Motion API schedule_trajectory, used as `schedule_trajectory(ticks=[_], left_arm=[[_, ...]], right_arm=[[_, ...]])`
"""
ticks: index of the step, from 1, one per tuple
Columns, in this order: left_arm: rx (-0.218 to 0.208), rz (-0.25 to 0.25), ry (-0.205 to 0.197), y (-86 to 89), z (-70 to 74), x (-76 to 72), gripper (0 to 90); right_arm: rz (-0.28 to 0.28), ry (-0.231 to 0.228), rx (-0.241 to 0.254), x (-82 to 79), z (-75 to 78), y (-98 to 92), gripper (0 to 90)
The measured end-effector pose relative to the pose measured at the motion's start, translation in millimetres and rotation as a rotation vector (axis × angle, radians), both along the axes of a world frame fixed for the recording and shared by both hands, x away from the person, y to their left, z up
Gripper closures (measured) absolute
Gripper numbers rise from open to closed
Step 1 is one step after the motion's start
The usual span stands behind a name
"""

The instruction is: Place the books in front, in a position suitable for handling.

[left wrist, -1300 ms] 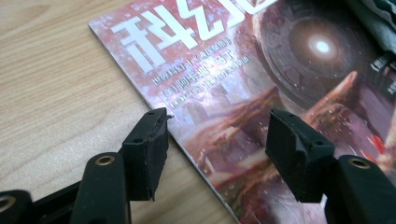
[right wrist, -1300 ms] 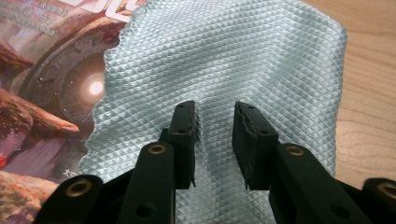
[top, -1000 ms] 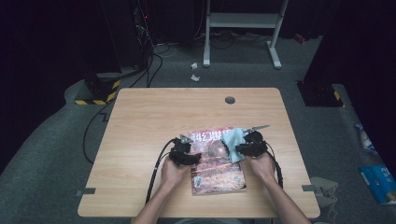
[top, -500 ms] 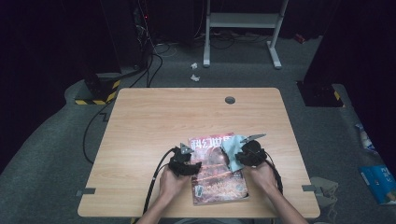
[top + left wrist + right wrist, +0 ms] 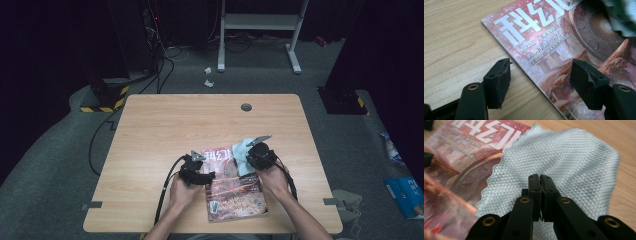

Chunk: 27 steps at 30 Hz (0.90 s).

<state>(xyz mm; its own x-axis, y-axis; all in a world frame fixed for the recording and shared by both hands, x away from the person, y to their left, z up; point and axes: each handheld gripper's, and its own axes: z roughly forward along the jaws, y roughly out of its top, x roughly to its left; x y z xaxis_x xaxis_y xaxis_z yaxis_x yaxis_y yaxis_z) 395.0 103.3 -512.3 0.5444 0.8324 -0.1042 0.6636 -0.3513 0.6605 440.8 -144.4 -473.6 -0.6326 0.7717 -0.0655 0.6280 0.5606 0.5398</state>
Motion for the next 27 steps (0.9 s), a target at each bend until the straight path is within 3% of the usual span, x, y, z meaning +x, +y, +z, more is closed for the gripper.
schedule_trajectory(ticks=[3,7,11,15,17,18,23,27], left_arm=[[0.003,-0.010,-0.003,-0.1,-0.1,1.2,32.3],[0.000,-0.014,-0.009,-1.9,-0.8,2.3,32.2],[-0.004,-0.013,-0.006,-3.1,-0.9,2.8,32.0],[-0.001,-0.021,-0.004,-2.7,-0.6,3.2,32.0],[0.002,-0.022,-0.004,-2.5,-0.6,3.4,31.9],[0.002,-0.022,-0.005,-2.5,-0.6,3.4,31.8],[0.005,-0.030,-0.010,-1.6,-1.0,4.3,30.3],[0.000,-0.028,-0.011,-1.7,-1.4,4.0,30.2]], right_arm=[[-0.024,0.046,0.009,12.4,-11.3,5.3,87.5],[-0.017,0.071,0.028,15.3,-12.4,18.1,87.3],[0.069,0.078,0.010,15.4,-14.4,51.4,87.3],[0.116,0.108,0.031,14.7,-14.7,82.9,87.3],[0.173,0.104,0.031,15.0,-15.6,96.0,87.2],[0.167,0.114,0.034,13.3,-15.5,101.4,87.2],[0.187,0.109,0.034,16.2,-15.7,99.4,87.4],[0.126,0.105,0.008,21.8,-13.9,76.7,87.4]])
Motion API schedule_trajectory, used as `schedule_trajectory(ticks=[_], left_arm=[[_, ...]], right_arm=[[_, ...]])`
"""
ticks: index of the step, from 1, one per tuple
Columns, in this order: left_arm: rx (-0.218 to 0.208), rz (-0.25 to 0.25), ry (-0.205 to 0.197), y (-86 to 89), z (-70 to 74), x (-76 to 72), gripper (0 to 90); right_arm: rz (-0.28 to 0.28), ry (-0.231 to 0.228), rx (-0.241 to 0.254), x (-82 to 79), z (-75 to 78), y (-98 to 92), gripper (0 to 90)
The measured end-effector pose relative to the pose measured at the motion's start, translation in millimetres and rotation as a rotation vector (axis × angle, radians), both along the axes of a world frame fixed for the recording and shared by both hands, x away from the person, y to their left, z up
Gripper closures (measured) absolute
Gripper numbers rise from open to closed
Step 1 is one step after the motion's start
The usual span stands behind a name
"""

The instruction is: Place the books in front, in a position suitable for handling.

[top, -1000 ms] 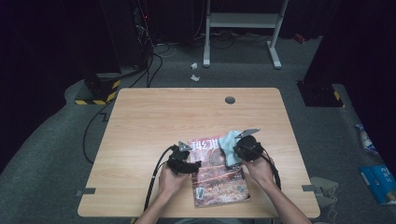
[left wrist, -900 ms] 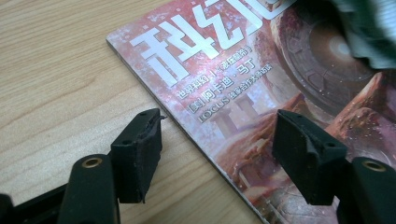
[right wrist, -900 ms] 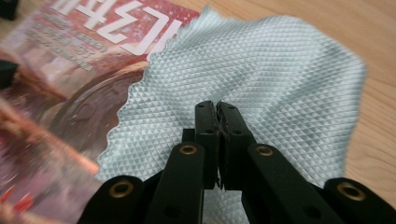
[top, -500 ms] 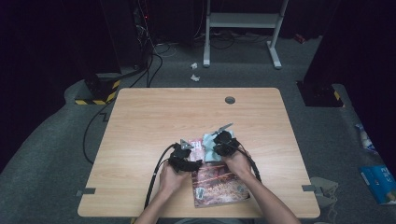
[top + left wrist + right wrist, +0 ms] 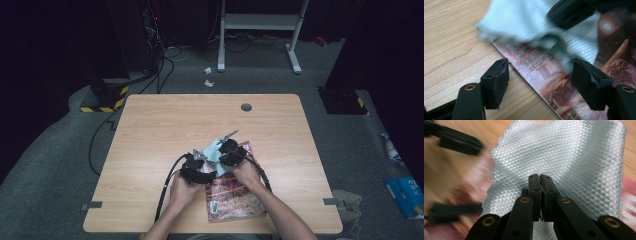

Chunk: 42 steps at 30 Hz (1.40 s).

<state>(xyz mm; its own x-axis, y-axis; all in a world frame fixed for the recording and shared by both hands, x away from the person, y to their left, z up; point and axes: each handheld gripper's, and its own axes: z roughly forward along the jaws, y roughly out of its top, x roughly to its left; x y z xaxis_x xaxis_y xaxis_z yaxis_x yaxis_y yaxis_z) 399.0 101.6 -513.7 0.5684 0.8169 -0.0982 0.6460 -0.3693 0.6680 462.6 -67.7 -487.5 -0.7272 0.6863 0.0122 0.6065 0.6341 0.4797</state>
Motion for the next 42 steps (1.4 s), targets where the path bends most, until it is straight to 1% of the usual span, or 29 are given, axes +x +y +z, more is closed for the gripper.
schedule_trajectory(ticks=[1,2,3,4,5,6,8,11,13,15,16,18,19,20,21,22,23,26,28,29,30,31,32,33,35,36,39,42], left_arm=[[0.004,-0.004,-0.004,0.5,0.0,0.2,30.2],[0.001,-0.002,-0.004,0.4,-0.2,0.0,30.1],[-0.001,-0.001,-0.003,0.4,-0.2,-0.1,30.0],[0.003,-0.004,-0.006,0.7,-0.2,0.1,30.0],[-0.001,-0.001,-0.003,0.4,-0.3,-0.2,29.9],[-0.002,-0.001,-0.003,0.3,-0.3,-0.2,29.9],[0.001,-0.005,-0.006,0.7,-0.3,0.1,29.8],[-0.001,-0.002,-0.005,0.4,-0.4,0.1,29.8],[0.002,-0.003,-0.008,0.5,-0.4,0.5,29.7],[0.005,-0.001,-0.006,-0.1,-0.1,1.1,29.7],[0.007,-0.001,-0.006,-0.1,0.0,1.4,29.7],[0.007,-0.003,-0.006,-0.3,0.0,1.9,29.7],[0.006,-0.002,-0.006,-0.3,0.0,1.9,29.6],[0.007,-0.002,-0.006,-0.3,0.0,1.9,29.6],[0.006,-0.002,-0.006,-0.4,-0.1,1.9,29.6],[0.004,-0.001,-0.005,-0.5,-0.1,1.8,29.7],[0.003,0.000,-0.004,-0.6,-0.1,1.8,29.6],[0.002,-0.002,-0.004,-0.5,-0.1,1.9,29.7],[0.003,-0.004,-0.004,-0.4,-0.1,2.0,29.7],[0.002,-0.004,-0.004,-0.4,-0.2,2.1,29.6],[0.001,-0.003,-0.003,-0.4,-0.2,2.0,29.6],[0.002,-0.003,-0.004,-0.4,-0.1,2.1,29.6],[0.002,-0.004,-0.004,-0.4,-0.1,2.1,29.6],[0.002,-0.004,-0.004,-0.3,-0.1,2.1,29.7],[0.002,-0.005,-0.005,-0.3,-0.2,2.2,29.6],[0.002,-0.006,-0.005,-0.3,-0.3,2.2,29.5],[0.002,-0.005,-0.006,-0.3,-0.4,2.2,29.4],[0.002,-0.004,-0.007,-0.3,-0.4,2.2,29.5]], right_arm=[[-0.035,0.002,-0.013,0.2,0.8,-8.0,87.4],[-0.030,-0.019,-0.031,3.0,1.3,-18.8,87.4],[-0.056,-0.019,-0.036,4.0,1.9,-28.7,87.4],[-0.089,-0.019,-0.030,5.0,2.9,-41.6,87.4],[-0.110,-0.017,-0.024,5.3,3.6,-49.5,87.5],[-0.135,-0.016,-0.015,5.9,4.6,-61.8,87.4],[-0.162,-0.025,-0.022,5.9,5.6,-75.7,87.5],[-0.197,-0.010,-0.010,2.9,3.7,-93.3,87.4],[-0.189,-0.022,-0.020,-1.3,3.4,-93.8,87.5],[-0.171,-0.047,-0.049,-5.3,3.7,-87.6,87.5],[-0.159,-0.055,-0.055,-6.9,3.9,-82.6,87.6],[-0.139,-0.058,-0.050,-8.1,4.7,-75.0,87.6],[-0.118,-0.053,-0.043,-9.1,5.0,-68.6,87.6],[-0.122,-0.033,-0.034,-11.2,5.0,-63.2,87.7],[-0.073,-0.039,-0.029,-11.6,3.0,-55.5,87.7],[-0.063,-0.035,-0.030,-13.6,2.2,-49.5,87.7],[-0.034,-0.042,-0.032,-16.0,0.8,-40.0,87.7],[0.010,-0.037,-0.019,-18.4,-0.1,-23.4,87.6],[0.034,-0.041,-0.027,-19.4,-0.3,-14.9,87.6],[0.035,-0.042,-0.038,-19.4,0.2,-13.2,87.7],[0.039,-0.037,-0.035,-18.2,0.4,-14.3,87.6],[0.021,-0.029,-0.037,-17.8,0.7,-16.6,87.6],[0.002,-0.039,-0.048,-15.7,1.2,-24.3,87.6],[-0.002,-0.042,-0.050,-13.8,1.5,-30.3,87.7],[-0.057,-0.033,-0.037,-11.3,2.9,-48.6,87.7],[-0.073,-0.035,-0.032,-10.3,3.9,-56.1,87.7],[-0.136,-0.040,-0.034,-7.4,6.6,-79.4,87.7],[-0.175,-0.033,-0.045,1.9,5.8,-88.2,87.7]])
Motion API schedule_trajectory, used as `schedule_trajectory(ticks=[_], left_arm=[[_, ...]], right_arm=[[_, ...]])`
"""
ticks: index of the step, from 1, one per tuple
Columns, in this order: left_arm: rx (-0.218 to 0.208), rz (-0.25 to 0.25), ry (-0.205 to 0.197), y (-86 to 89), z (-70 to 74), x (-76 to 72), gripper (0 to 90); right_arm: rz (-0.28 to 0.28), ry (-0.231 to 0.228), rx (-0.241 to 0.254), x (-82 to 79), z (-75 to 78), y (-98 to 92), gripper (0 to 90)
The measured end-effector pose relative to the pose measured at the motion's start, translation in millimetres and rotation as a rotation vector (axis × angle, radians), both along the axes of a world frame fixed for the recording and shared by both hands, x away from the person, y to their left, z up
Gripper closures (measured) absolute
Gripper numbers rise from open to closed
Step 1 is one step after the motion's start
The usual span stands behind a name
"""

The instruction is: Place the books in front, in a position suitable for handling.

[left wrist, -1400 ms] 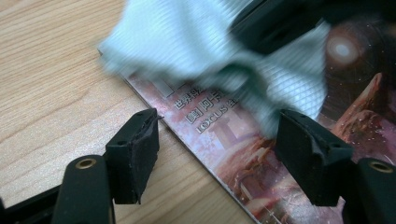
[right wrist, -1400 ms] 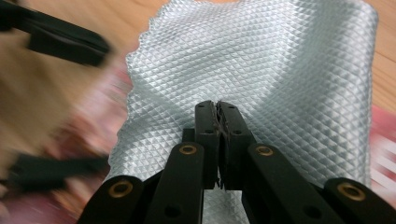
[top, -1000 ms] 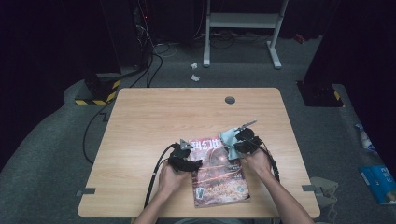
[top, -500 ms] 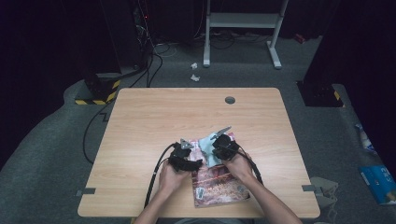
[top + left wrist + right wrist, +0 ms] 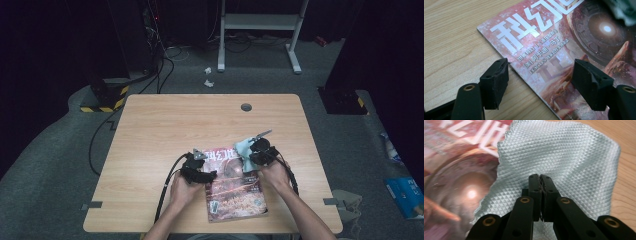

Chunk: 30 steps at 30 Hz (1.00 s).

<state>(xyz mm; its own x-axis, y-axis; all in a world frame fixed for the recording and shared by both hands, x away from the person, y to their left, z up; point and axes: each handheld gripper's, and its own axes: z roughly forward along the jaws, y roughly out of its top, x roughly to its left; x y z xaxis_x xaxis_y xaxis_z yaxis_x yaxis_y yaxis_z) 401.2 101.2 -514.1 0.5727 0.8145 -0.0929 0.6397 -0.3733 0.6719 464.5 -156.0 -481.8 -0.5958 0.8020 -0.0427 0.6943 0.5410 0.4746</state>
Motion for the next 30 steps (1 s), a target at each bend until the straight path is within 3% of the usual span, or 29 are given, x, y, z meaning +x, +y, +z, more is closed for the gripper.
schedule_trajectory(ticks=[2,4,8,15,17,22,24,27,30], left_arm=[[0.000,-0.001,0.000,0.0,0.0,0.0,29.4],[0.000,-0.001,0.000,0.1,0.0,0.1,29.5],[0.000,-0.002,0.000,0.1,0.0,0.1,29.4],[-0.001,-0.005,0.000,0.3,-0.1,0.3,29.4],[-0.005,-0.003,0.000,0.1,-0.2,0.2,29.4],[0.002,-0.006,-0.002,0.5,-0.1,0.4,29.4],[0.002,-0.007,-0.002,0.5,-0.1,0.4,29.4],[0.002,-0.006,-0.002,0.5,-0.1,0.3,29.4],[0.003,-0.006,-0.003,0.5,-0.2,0.3,29.4]], right_arm=[[-0.021,0.005,0.004,4.1,-0.9,1.3,87.8],[-0.017,-0.004,-0.024,7.2,-0.6,8.8,87.8],[0.016,-0.010,-0.041,10.1,2.4,27.3,87.9],[0.124,-0.001,-0.049,7.0,-3.0,77.3,87.9],[0.158,0.018,-0.019,3.1,-3.6,93.2,87.9],[0.227,0.008,0.003,-3.8,-5.4,125.0,87.7],[0.233,0.002,0.015,-2.7,-6.5,128.1,87.8],[0.199,0.021,0.044,0.9,-7.0,125.2,87.7],[0.169,0.012,0.034,7.2,-6.6,114.7,87.8]])
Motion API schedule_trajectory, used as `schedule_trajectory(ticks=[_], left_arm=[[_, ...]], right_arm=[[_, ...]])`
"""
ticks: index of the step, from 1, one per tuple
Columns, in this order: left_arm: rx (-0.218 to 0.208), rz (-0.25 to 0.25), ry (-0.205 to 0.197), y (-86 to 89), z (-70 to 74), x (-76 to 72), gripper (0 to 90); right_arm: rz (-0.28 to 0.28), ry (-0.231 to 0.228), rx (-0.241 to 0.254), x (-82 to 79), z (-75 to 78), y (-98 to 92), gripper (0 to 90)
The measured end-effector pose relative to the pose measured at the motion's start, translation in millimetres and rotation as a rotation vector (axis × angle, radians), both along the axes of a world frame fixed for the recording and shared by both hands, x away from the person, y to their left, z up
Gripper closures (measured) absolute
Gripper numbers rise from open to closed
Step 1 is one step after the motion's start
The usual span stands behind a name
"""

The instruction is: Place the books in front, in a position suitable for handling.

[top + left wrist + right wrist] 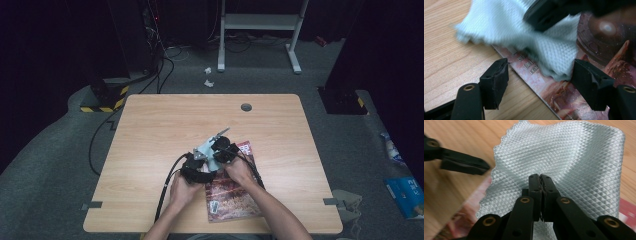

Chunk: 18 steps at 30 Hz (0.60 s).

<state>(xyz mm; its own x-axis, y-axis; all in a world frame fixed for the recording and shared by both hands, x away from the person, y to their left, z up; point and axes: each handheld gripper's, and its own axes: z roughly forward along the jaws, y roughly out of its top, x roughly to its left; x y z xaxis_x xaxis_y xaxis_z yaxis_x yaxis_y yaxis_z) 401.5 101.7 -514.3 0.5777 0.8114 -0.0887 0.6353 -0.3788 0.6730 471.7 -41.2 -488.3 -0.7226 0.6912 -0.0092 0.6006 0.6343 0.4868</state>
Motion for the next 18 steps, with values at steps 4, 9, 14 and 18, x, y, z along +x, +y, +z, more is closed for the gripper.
schedule_trajectory(ticks=[4,9,14,18], left_arm=[[-0.005,0.001,0.001,-0.2,-0.1,-0.2,29.4],[-0.009,0.009,0.002,-0.5,-0.1,0.0,29.7],[-0.019,0.042,-0.003,1.8,-0.3,3.1,33.3],[-0.031,0.070,-0.016,4.5,-1.6,8.0,33.7]], right_arm=[[-0.054,-0.005,-0.023,3.5,1.4,-20.8,87.8],[-0.103,-0.049,-0.040,0.0,3.5,-64.9,87.6],[-0.180,-0.066,-0.037,-5.5,6.9,-108.1,87.6],[-0.217,-0.033,-0.013,-8.3,1.5,-128.8,84.5]])
